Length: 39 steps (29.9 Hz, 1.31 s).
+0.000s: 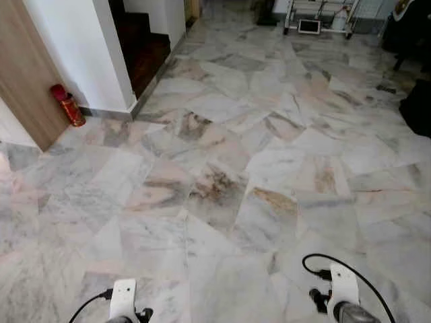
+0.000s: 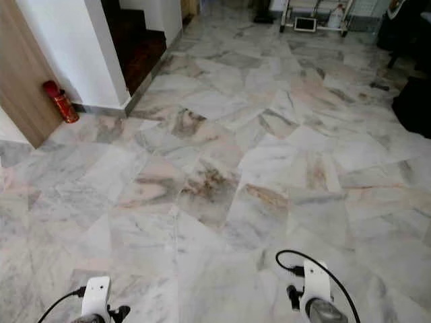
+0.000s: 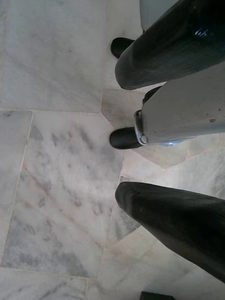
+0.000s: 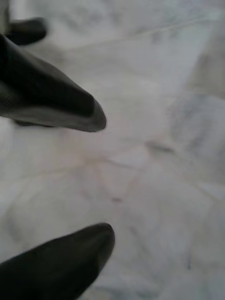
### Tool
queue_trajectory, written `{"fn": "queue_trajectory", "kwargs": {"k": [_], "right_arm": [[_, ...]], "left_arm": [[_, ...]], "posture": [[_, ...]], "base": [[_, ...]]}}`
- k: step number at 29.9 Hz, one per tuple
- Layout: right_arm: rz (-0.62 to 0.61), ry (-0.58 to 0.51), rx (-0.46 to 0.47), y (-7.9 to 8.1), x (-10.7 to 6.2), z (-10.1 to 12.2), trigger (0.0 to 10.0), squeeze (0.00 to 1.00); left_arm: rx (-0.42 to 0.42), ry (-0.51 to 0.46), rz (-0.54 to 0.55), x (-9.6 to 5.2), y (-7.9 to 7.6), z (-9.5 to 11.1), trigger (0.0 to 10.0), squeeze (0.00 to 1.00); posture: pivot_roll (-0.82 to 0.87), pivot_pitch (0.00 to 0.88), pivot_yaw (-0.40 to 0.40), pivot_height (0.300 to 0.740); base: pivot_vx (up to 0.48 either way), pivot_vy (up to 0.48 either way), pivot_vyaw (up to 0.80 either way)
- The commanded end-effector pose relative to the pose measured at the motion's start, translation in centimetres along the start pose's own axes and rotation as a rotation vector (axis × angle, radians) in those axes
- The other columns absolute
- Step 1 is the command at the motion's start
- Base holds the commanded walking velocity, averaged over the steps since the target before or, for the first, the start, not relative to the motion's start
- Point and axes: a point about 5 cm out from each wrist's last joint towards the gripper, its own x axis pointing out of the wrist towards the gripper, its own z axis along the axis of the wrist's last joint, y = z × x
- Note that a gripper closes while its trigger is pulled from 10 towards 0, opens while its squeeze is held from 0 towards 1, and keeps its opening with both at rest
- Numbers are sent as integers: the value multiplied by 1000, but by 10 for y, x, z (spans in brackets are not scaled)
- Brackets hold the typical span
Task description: Move the pillow to the sofa from floor
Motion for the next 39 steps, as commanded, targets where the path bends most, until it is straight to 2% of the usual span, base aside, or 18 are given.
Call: {"fn": "queue_trajectory", "kwargs": {"k": [1,3,5,9,16,17,18,20,24,31,34,37,39], "right_arm": [[-37,-56,92,-3,-2,-2,10000,0],[-32,-103,99,-2,-2,2,10000,0],[-48,-146,62,-3,-3,6,10000,0],[-69,-223,129,-2,-5,8,10000,0],[-79,-296,172,3,-8,7,10000,0],[-84,-349,160,3,-11,4,10000,0],[-85,-495,144,6,-23,1,10000,0],[-70,-652,103,12,-38,4,10000,0],[-82,-786,82,16,-56,12,10000,0],[-73,-828,53,15,-61,19,10000,0],[-83,-819,49,9,-62,25,10000,0],[-126,-655,99,-5,-44,13,10000,0],[-137,-494,276,-12,-30,-2,10000,0]], "left_arm": [[-11,30,13,-1,1,-11,10000,0],[-7,26,16,-1,2,-10,10000,0],[1,27,18,-1,2,-10,10000,0],[5,13,27,-2,5,-10,10000,0],[14,14,53,-3,10,-13,10000,0],[17,13,62,-3,12,-14,10000,0],[17,14,68,-3,13,-16,10000,0],[20,13,77,-4,15,-17,10000,0],[13,16,96,-5,18,-22,10000,0],[-16,12,97,-6,16,-27,10000,0],[-45,16,91,-6,10,-32,10000,0],[-69,32,84,-7,4,-39,10000,0],[-76,44,75,-7,0,-43,10000,0]], "posture": [[-128,32,-11,740],[-135,33,-6,740],[-131,31,-2,740],[-139,21,14,740],[-151,1,44,740],[-158,0,51,740],[-160,0,54,740],[-168,0,61,740],[-182,0,70,740],[-184,0,43,740],[-177,0,21,740],[-165,0,-19,740],[-153,0,-39,740]], "base": [[0,0,0],[0,0,0],[0,0,0],[0,0,0],[0,0,0],[0,0,0],[0,0,0],[0,0,0],[0,0,0],[0,0,0],[0,0,0],[0,0,0],[0,0,0]]}}
